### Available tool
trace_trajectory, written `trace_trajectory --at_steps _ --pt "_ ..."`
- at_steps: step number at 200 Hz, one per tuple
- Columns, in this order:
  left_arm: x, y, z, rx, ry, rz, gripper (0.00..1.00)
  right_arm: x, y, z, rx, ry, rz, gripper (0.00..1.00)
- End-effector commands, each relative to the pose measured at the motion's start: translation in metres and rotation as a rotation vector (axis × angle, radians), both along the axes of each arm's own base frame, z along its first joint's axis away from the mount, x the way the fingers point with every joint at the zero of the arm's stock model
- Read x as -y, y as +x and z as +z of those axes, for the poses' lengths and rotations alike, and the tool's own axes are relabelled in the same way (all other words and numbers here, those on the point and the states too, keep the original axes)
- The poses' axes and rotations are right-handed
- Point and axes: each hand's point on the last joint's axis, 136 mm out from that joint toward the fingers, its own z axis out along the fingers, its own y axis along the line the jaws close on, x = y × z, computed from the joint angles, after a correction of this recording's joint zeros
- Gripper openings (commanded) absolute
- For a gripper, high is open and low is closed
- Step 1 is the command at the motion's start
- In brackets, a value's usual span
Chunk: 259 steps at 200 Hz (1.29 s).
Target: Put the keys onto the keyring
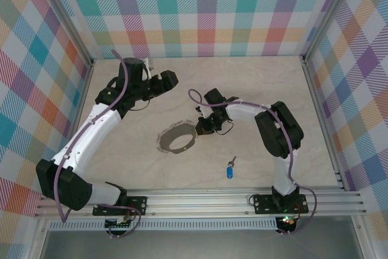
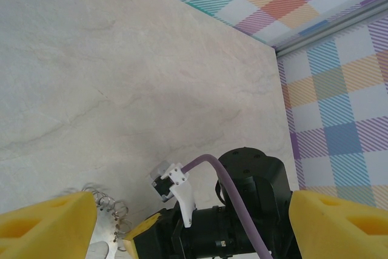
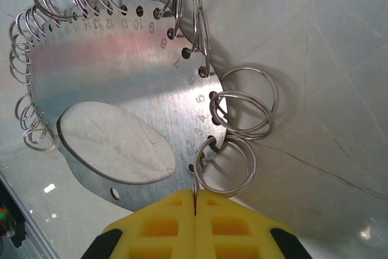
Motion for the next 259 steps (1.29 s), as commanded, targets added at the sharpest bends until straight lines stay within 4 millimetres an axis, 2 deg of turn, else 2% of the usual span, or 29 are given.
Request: trace_trajectory --at_steps 1,89,156,211,259 --pt "-0.001 0.002 0.005 0.020 -0.020 0.008 0.83 -0.006 0.008 0.028 0.073 0.029 0.024 0.00" --pt "0.001 -0.001 0.006 0.021 -0.007 -0.019 0.83 -0.016 0.019 0.104 0.239 0.148 0.047 0.00" --pt "0.007 -0.001 -0.002 0.005 0.009 -0.071 0.83 -0.018 0.029 0.165 0.350 0.236 0.040 0.00" --pt "0.019 0.003 -0.006 0.000 0.007 -0.145 0.80 -0.008 0.040 0.230 0.448 0.334 0.018 0.00" --pt "0.040 0.014 0.012 0.043 -0.063 -0.237 0.70 0.004 0.051 0.289 0.532 0.424 0.005 0.00"
